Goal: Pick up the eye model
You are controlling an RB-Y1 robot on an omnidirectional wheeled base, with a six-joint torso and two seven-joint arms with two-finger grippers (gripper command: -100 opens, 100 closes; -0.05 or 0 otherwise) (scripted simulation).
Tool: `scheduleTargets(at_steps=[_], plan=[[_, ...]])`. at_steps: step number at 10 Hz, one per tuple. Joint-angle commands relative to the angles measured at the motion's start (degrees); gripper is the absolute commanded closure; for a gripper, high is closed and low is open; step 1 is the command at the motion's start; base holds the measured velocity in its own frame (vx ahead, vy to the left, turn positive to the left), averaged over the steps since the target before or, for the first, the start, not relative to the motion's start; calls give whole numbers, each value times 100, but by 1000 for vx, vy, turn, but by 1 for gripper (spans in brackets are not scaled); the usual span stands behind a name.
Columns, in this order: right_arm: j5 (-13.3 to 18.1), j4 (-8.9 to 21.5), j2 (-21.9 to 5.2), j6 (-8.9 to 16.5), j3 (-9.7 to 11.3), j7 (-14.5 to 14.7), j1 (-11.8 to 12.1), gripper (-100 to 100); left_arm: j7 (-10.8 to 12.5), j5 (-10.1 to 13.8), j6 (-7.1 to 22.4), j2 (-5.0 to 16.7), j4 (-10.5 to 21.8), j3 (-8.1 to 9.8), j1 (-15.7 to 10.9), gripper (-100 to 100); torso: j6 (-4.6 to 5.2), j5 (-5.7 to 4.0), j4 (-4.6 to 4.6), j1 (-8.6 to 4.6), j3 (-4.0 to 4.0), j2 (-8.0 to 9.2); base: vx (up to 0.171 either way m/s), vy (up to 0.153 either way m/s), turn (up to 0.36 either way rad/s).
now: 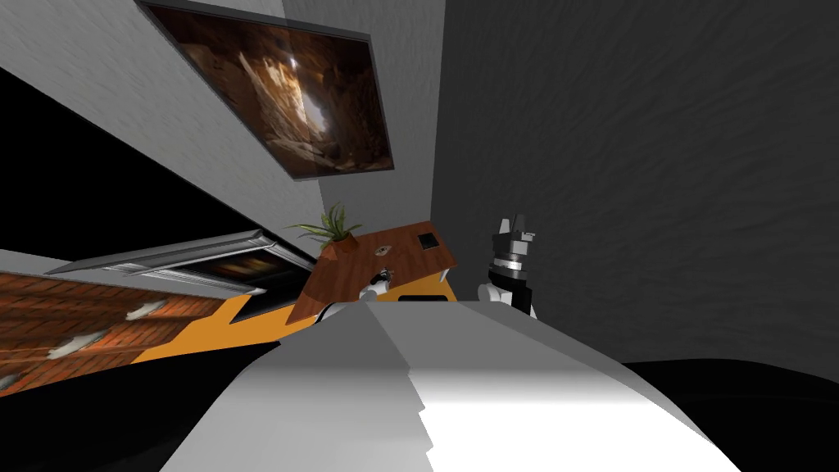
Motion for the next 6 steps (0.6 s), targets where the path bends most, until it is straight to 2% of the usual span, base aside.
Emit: scheduleTargets(at_steps=[1, 2, 3, 6], plan=[[0, 0, 0, 0, 0, 0, 0, 0, -132, 185, -214, 19, 240, 67, -34, -100, 0, 0, 0, 0, 0, 0, 18, 12, -162], [0, 0, 0, 0, 0, 0, 0, 0, -57, 109, -116, 14, 146, 33, -26, -100, 1, 0, 0, 3, -1, -2, 10, 11, -33], [0, 0, 0, 0, 0, 0, 0, 0, -77, 122, -143, 15, 162, 39, -29, 100, -2, 1, 0, 2, 0, 0, 0, 0, 0], [0, 0, 0, 0, 0, 0, 0, 0, -81, 117, -139, 17, 161, 35, -29, 100, -4, 2, 2, 0, 4, 5, 0, 0, 0]])
